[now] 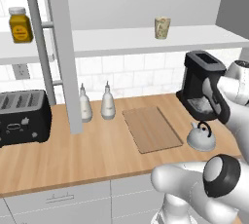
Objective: Pick the kettle from the counter and place it on the tray. Then pick the mug from the cabinet and place it on the tray. Then close the cabinet doors.
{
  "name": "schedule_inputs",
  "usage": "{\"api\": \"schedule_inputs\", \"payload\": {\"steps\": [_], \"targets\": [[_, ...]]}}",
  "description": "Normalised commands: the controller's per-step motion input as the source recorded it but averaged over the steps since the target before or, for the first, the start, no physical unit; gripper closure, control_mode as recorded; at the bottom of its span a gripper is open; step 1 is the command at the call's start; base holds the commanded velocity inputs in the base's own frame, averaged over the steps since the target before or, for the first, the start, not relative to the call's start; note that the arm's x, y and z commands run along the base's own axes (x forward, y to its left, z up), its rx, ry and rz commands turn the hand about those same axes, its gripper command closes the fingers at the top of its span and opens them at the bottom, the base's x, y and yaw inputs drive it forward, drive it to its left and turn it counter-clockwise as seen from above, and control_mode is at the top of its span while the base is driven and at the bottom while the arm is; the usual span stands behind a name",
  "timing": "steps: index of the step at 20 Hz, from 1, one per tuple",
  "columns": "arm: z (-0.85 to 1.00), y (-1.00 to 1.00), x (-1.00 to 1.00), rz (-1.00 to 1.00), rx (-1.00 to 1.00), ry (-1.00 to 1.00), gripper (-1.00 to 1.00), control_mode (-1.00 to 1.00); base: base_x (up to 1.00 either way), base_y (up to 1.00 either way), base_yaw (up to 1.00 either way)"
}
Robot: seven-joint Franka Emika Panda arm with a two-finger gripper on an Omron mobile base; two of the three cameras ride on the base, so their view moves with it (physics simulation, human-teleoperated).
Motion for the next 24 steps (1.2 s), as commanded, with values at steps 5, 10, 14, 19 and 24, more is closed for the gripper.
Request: {"api": "schedule_inputs", "payload": {"steps": [5, 10, 14, 19, 24], "targets": [[-0.51, 0.00, 0.00, 0.00, -0.02, 0.03, -1.00, -1.00, 0.00, 0.00, 0.00], [-0.47, 0.00, 0.00, 0.00, -0.01, 0.05, -1.00, -1.00, 0.00, 0.00, 0.00], [-0.39, 0.00, 0.03, 0.00, 0.00, 0.07, -1.00, -1.00, 0.00, 0.00, 0.00], [-0.31, -0.04, 0.08, 0.00, 0.00, 0.08, -1.00, -1.00, 0.00, 0.00, 0.00], [-0.21, -0.05, 0.08, 0.00, 0.00, 0.06, -1.00, -1.00, 0.00, 0.00, 0.00]]}}
